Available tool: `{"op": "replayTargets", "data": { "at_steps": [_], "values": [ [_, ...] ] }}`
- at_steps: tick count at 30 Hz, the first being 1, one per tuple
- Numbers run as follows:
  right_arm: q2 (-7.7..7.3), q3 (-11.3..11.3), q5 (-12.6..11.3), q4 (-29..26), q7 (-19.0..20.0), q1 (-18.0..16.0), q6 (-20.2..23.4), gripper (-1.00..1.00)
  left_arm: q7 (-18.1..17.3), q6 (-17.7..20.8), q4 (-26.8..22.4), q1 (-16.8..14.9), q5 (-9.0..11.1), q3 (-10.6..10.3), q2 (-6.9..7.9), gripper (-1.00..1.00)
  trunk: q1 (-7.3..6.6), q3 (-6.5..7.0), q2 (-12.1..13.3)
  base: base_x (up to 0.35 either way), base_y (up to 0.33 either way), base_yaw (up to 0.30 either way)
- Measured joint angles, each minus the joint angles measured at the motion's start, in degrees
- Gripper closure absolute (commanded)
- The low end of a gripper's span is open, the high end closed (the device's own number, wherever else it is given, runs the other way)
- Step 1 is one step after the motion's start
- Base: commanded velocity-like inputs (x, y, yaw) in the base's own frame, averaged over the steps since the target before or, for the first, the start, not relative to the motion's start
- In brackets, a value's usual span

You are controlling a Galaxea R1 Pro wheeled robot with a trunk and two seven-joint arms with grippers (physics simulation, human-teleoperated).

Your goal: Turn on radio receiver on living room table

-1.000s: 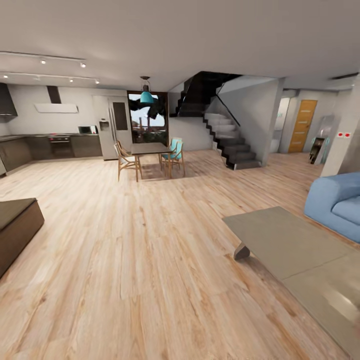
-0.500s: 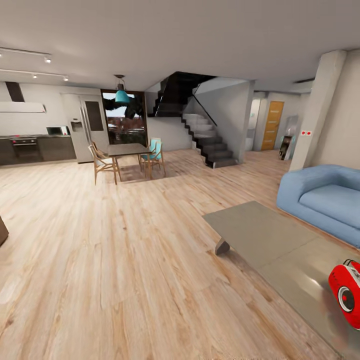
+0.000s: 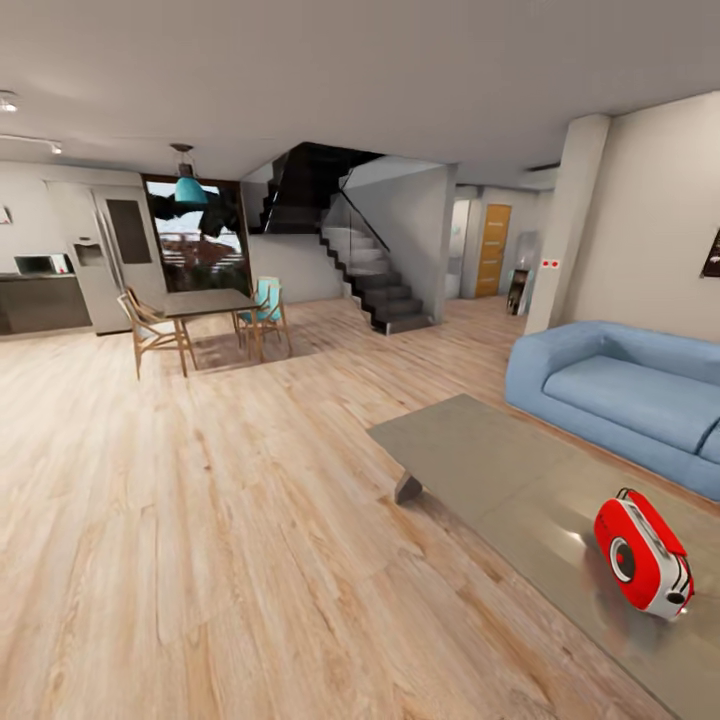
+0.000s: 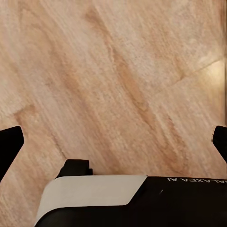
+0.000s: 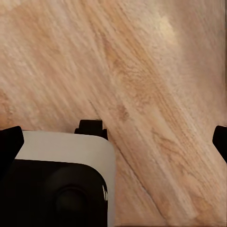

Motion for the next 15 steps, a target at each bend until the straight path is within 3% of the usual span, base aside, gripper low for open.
{"op": "replayTargets", "data": {
  "at_steps": [12, 15],
  "values": [
    [0.0, 0.0, 0.0, 0.0, 0.0, 0.0, 0.0, -1.0, 0.0, 0.0, 0.0, 0.0, 0.0, 0.0, 0.05, -1.0, 0.0, 0.0, 0.0, 0.004, 0.0, -0.28],
    [0.0, 0.0, 0.0, 0.0, 0.0, 0.0, 0.0, -1.0, 0.0, 0.0, 0.3, 0.0, 0.0, 0.0, -0.01, -1.0, 0.0, 0.0, 0.0, 0.193, 0.0, -0.28]
  ]
}}
